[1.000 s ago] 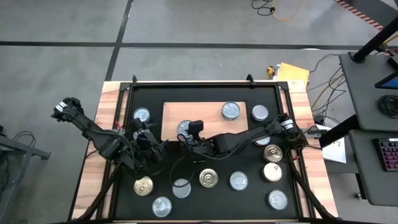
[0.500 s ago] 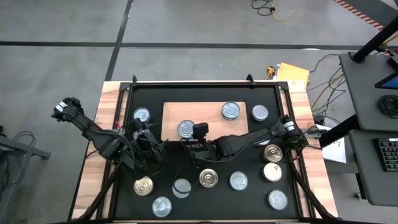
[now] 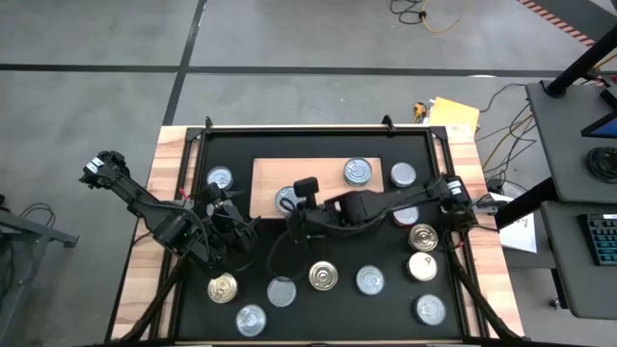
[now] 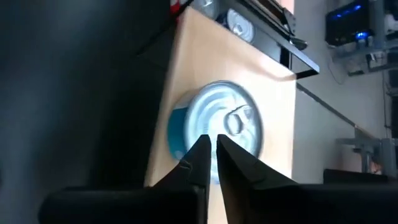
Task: Stack canned seafood by type on shelf
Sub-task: Put the light blue tuna can on the shelf
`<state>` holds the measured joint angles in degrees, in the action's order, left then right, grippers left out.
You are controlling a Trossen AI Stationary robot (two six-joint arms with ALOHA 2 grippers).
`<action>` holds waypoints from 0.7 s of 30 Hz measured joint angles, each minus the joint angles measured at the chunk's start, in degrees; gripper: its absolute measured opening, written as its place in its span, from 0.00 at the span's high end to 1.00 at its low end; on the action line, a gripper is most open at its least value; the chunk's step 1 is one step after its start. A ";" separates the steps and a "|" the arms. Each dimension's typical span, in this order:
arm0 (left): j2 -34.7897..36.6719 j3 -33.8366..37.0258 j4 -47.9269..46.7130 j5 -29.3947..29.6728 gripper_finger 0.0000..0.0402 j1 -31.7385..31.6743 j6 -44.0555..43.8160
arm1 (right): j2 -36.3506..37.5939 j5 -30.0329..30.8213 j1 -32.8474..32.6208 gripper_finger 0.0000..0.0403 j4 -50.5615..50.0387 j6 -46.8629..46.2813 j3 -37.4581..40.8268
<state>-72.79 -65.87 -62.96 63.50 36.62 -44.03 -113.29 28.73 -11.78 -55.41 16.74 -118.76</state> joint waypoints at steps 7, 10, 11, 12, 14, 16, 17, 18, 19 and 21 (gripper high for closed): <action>0.16 0.02 -0.38 -0.04 0.12 0.27 0.00 | 0.36 -10.69 4.94 0.98 6.86 -2.45 1.96; 0.41 0.02 -0.58 -0.20 0.12 1.36 0.00 | 1.16 -10.72 4.22 0.98 13.67 0.80 4.87; 0.42 0.02 -0.70 -0.29 0.12 1.88 -0.01 | 1.52 -10.75 3.89 0.98 16.21 1.56 6.05; 0.45 0.02 -0.73 -0.32 0.12 2.35 -0.02 | 1.90 -10.81 3.71 0.98 19.03 2.43 7.12; 0.51 0.02 -1.12 -0.34 0.12 3.42 -0.25 | 3.14 -11.18 3.62 0.98 23.63 3.39 9.89; 0.57 0.02 -1.12 -0.15 0.12 4.35 -0.68 | 4.64 -11.29 3.76 0.98 27.98 3.40 13.13; 0.57 0.02 -1.35 -0.19 0.12 4.83 -0.93 | 5.29 -11.30 3.94 0.98 30.11 3.36 14.97; 0.57 0.02 -1.50 -0.15 0.12 5.25 -1.27 | 6.12 -11.17 3.98 0.98 32.10 3.33 16.83; 0.57 0.02 -1.59 -0.15 0.12 5.68 -1.64 | 6.94 -11.17 4.05 0.98 33.82 3.32 18.81; 0.57 0.02 -1.73 -0.11 0.12 6.49 -2.00 | 8.83 -11.15 4.04 0.98 37.63 2.37 22.75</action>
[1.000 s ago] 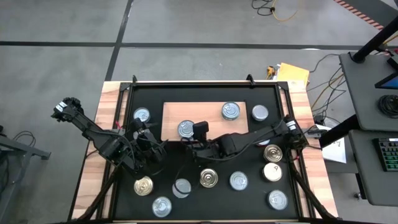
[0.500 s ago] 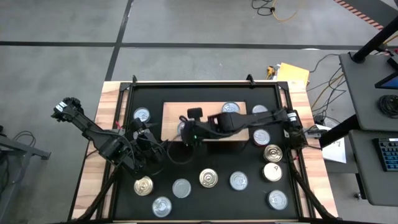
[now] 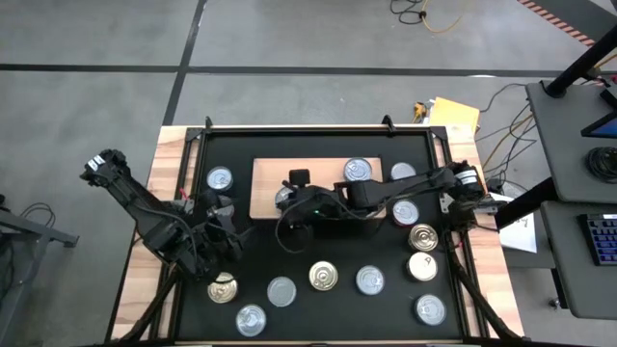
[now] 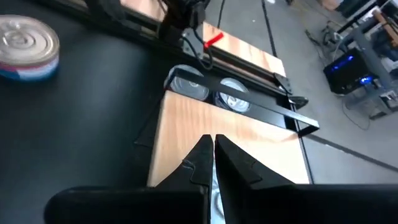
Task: Stack canned seafood by type on shelf
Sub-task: Put the light blue tuna can on the shelf
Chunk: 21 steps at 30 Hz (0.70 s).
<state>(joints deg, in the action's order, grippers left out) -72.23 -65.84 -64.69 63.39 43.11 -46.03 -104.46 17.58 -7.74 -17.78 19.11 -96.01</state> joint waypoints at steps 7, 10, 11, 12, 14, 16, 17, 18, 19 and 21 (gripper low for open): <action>0.00 0.00 -0.46 0.11 0.12 1.35 -0.14 | 8.24 1.18 0.69 0.98 6.79 -10.55 14.50; 0.00 0.00 -0.74 0.36 0.12 1.35 -0.13 | 10.79 6.30 0.77 0.98 6.55 -23.00 15.74; 0.00 0.00 -0.73 0.58 0.12 1.35 -0.10 | 11.69 5.94 1.03 0.98 5.70 -26.83 15.72; 0.02 0.00 -0.78 0.64 0.12 1.35 -0.10 | 12.43 4.82 1.14 0.98 4.70 -28.89 15.38; 0.02 0.00 -0.84 0.63 0.12 1.35 -0.05 | 13.15 2.83 1.15 0.98 2.90 -31.16 14.10; 0.02 0.00 -0.86 0.66 0.12 1.35 -0.05 | 13.02 2.15 1.12 0.98 -0.60 -33.02 12.54; 0.02 0.00 -0.87 0.65 0.12 1.35 -0.03 | 12.64 1.94 1.15 0.98 -1.89 -34.14 11.68; 0.02 0.00 -0.85 0.66 0.12 1.35 -0.03 | 12.34 1.86 1.23 0.98 -3.05 -35.44 10.87; 0.02 0.00 -0.87 0.66 0.12 1.35 -0.03 | 11.73 1.86 1.36 0.98 -3.93 -36.42 10.30; 0.02 0.00 -0.83 0.68 0.12 1.33 -0.10 | 10.45 1.86 1.41 0.98 -4.63 -37.66 9.11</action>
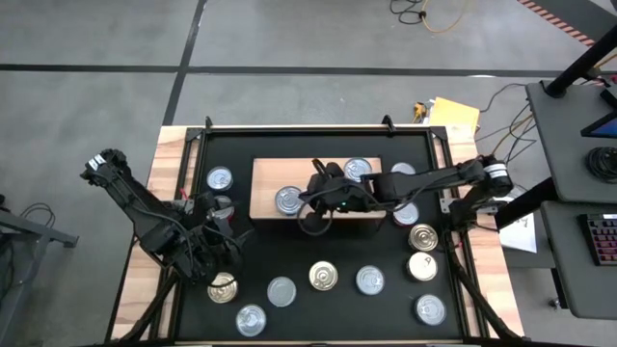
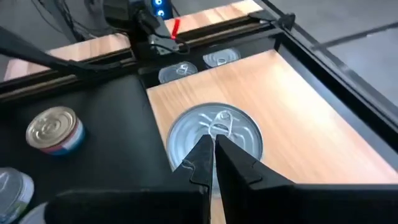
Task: Stack canned seafood by type on shelf
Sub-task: Put the light blue tuna can on the shelf
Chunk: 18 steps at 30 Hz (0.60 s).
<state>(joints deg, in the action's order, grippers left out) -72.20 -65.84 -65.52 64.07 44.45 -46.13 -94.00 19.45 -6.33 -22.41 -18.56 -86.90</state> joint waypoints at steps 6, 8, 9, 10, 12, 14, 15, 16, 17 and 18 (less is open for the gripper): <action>0.00 0.00 0.00 0.04 0.12 0.00 -0.31 | -4.21 0.01 0.00 0.98 -1.57 -1.13 -2.66; 0.00 0.00 0.00 0.04 0.12 0.00 -0.44 | -5.08 0.02 0.00 0.98 -1.31 -1.35 -3.50; 0.00 0.00 0.00 0.04 0.12 0.00 -0.46 | -5.61 0.04 0.00 0.98 -1.40 -1.35 -3.94; 0.00 0.00 0.00 0.04 0.12 0.00 -0.46 | -5.97 0.01 0.00 0.98 -1.39 -1.40 -4.24; 0.00 0.00 0.02 0.06 0.12 0.00 -0.48 | -6.49 0.01 0.00 0.98 -2.70 -1.44 -4.81; -0.01 0.00 0.00 0.06 0.12 0.00 -0.48 | -6.80 0.04 0.00 0.98 -3.16 -2.24 -5.33; 0.00 0.00 0.01 0.07 0.12 0.00 -0.49 | -6.86 0.05 0.00 0.98 -3.07 -3.38 -5.41; -0.01 0.00 0.01 0.07 0.12 0.00 -0.50 | -6.92 0.06 0.03 0.98 -3.22 -4.22 -5.41; -0.01 0.00 0.01 0.07 0.12 0.00 -0.52 | -7.07 0.06 0.11 0.98 -3.28 -4.38 -5.41; -0.02 0.00 0.00 0.07 0.12 0.00 -0.61 | -7.30 0.06 0.11 0.98 -3.46 -4.36 -5.41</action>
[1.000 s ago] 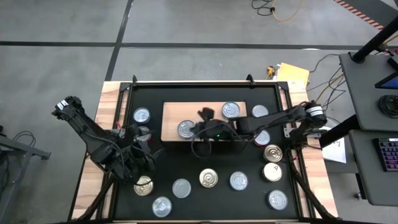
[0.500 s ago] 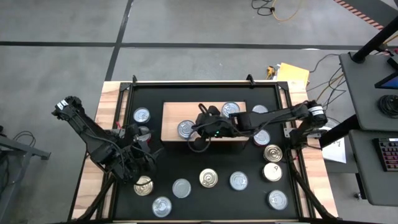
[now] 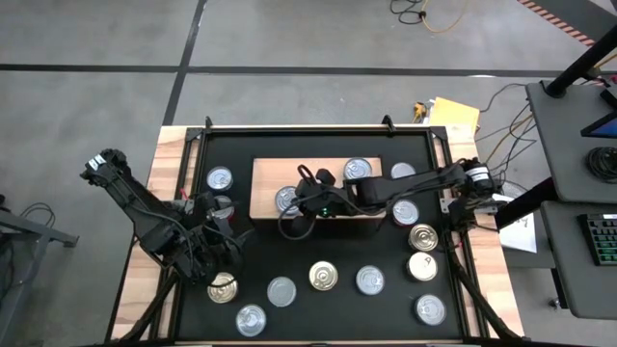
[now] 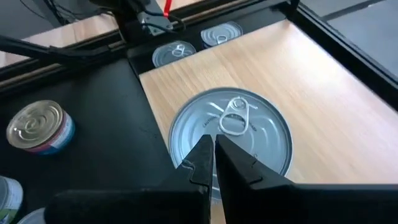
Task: Stack canned seafood by type on shelf
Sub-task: Put the light blue tuna can on the shelf
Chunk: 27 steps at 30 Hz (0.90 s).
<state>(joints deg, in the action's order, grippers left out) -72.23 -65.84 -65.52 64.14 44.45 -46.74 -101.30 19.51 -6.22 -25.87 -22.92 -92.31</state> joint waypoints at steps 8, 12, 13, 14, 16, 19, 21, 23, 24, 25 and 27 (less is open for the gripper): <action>0.00 0.00 0.04 0.00 0.12 0.00 -0.35 | -0.95 0.09 0.04 0.98 -0.72 -0.18 0.00; 0.00 0.00 0.04 0.00 0.12 0.00 -0.44 | -1.56 0.25 0.11 0.98 -0.95 -0.06 0.02; 0.00 0.00 0.07 0.00 0.12 0.00 -0.44 | -1.65 0.58 0.20 0.98 -0.85 0.14 0.02; 0.00 0.00 0.07 0.00 0.12 0.00 -0.46 | -1.74 1.11 0.25 0.98 -0.87 0.46 0.02; 0.00 0.00 0.07 0.00 0.12 0.00 -0.46 | -2.29 1.66 0.36 0.98 -0.82 0.86 0.02; 0.00 0.00 0.07 0.00 0.12 0.00 -0.49 | -2.64 1.65 0.67 0.98 -0.76 0.99 0.02; 0.00 0.00 0.07 0.00 0.12 0.00 -0.49 | -2.62 1.63 0.93 0.98 -0.85 1.03 0.02; 0.00 0.00 0.07 0.00 0.12 0.00 -0.46 | -2.62 1.62 1.23 0.98 -0.88 1.03 0.05; 0.00 0.00 0.07 0.04 0.12 -0.01 -0.44 | -2.62 1.61 1.33 0.98 -0.88 1.03 0.07; 0.00 0.00 0.04 0.41 0.12 0.00 -0.44 | -2.62 1.60 1.52 0.98 -0.86 1.05 0.07; 0.00 0.00 0.07 1.55 0.12 -0.01 -0.42 | -2.62 1.60 1.83 0.98 -0.85 1.36 0.07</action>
<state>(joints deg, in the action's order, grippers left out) -72.23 -65.84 -65.45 65.69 44.44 -47.16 -103.92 21.10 -4.39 -26.72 -21.56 -92.25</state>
